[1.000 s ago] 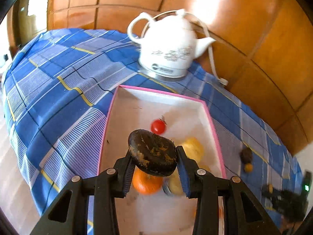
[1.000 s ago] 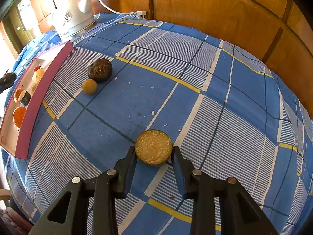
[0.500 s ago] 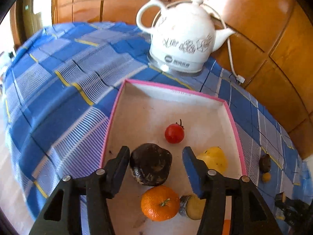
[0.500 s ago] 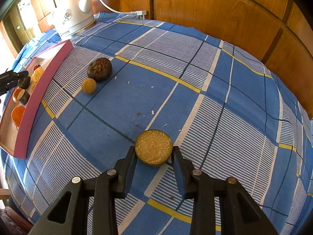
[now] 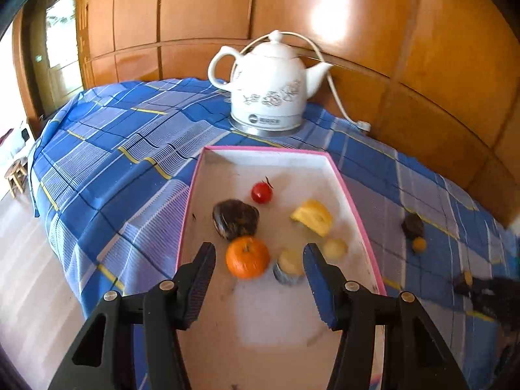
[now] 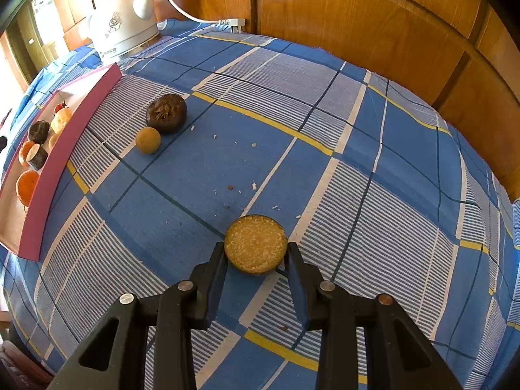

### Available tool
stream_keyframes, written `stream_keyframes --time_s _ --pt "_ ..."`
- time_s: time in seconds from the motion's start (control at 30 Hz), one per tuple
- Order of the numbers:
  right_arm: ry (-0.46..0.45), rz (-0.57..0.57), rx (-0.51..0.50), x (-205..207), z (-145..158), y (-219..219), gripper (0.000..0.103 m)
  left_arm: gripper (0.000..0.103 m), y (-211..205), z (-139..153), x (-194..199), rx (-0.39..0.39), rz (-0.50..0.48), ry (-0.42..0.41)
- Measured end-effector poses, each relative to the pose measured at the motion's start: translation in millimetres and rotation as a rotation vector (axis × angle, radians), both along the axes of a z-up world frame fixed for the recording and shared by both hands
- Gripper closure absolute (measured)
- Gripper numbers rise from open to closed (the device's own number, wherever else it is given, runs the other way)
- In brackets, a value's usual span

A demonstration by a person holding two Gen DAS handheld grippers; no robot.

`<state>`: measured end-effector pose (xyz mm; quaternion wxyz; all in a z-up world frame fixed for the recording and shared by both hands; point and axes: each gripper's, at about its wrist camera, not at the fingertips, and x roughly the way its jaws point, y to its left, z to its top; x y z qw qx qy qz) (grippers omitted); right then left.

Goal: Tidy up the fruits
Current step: 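Withdraw the left tool from the tray while the right tool holds the round tan slice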

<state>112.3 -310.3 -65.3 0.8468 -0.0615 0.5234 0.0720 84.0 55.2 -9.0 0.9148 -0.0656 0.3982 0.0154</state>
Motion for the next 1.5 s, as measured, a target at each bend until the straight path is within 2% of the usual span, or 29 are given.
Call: stream_keyframes --time_s 0.27,0.5,0.77,1.5 --pt "-0.005 -0.002 -0.004 -1 -1 1 0.067 0.046 -3 -4 -34 0.037 -0.014 -0.001" --pt "-0.009 0.001 -0.010 -1 -1 1 0.067 0.042 -7 1 -53 0.070 -0.013 -0.029" --pt "-0.015 0.008 -0.024 -2 -1 3 0.067 0.037 -16 6 -62 0.068 -0.034 -0.045" --pt "0.013 -0.011 -0.079 -4 1 16 0.067 0.036 -9 7 -70 0.019 -0.033 -0.054"
